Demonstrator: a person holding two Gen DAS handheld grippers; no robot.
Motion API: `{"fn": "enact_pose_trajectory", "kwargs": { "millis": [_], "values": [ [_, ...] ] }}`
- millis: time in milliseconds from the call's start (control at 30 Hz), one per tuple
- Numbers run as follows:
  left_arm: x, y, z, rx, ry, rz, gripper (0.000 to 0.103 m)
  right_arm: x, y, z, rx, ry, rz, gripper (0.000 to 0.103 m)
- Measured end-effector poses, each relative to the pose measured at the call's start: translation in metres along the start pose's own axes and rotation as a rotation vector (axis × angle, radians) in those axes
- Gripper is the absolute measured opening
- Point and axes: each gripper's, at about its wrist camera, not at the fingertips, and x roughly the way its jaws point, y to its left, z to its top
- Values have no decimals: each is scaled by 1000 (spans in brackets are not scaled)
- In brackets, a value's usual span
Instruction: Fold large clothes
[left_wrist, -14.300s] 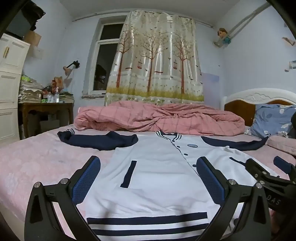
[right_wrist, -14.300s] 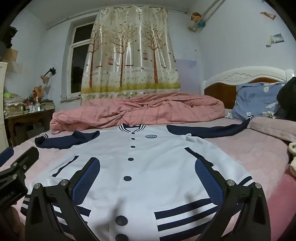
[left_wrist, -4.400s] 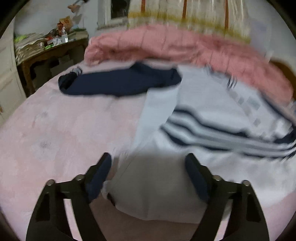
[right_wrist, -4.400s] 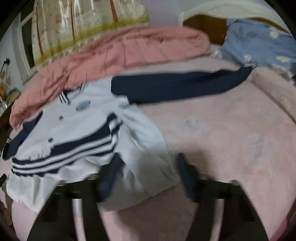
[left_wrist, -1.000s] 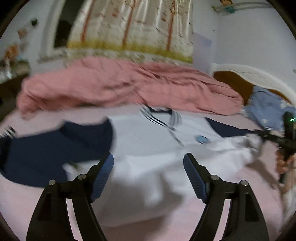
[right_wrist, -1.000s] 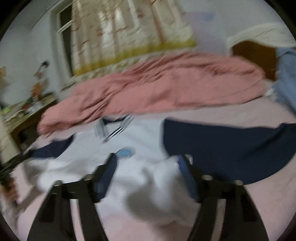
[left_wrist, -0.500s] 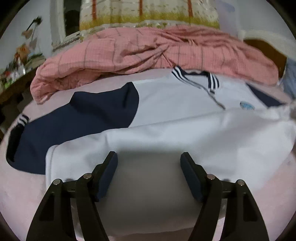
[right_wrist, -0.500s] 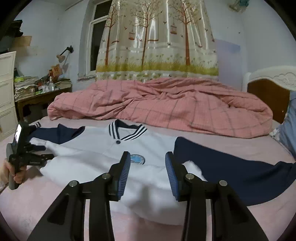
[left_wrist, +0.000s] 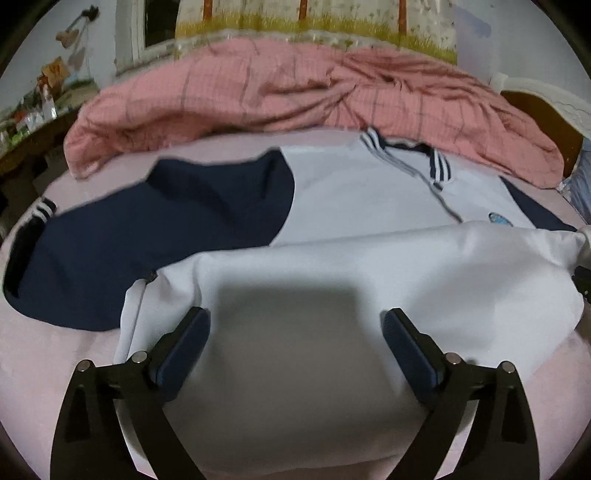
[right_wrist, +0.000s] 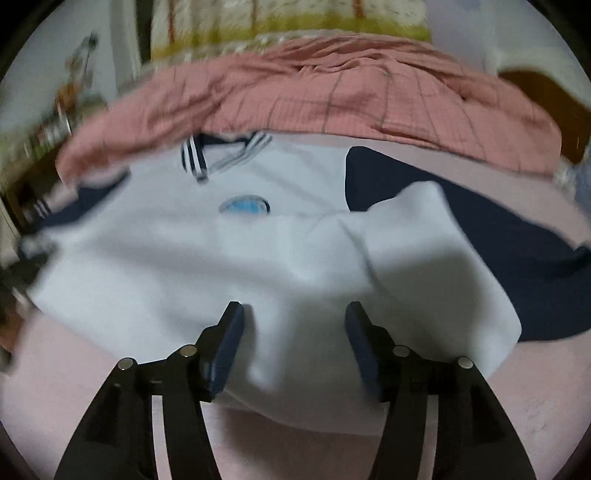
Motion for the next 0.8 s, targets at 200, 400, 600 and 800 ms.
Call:
{"fn": "enact_pose_trajectory", "kwargs": {
  "millis": [200, 400, 600, 800],
  "values": [
    [-88, -26, 1, 84, -334, -106, 88, -29, -13, 5, 6, -117, -58, 61],
    [-77, -39, -1, 79, -214, -103, 89, -18, -82, 6, 286, -24, 53, 38],
    [-36, -15, 0, -10, -93, -4, 85, -7, -122, 1, 392, -41, 20, 20],
    [-28, 7, -3, -78, -82, 19, 83, -33, -121, 5, 359, -231, 5, 20]
  ]
}}
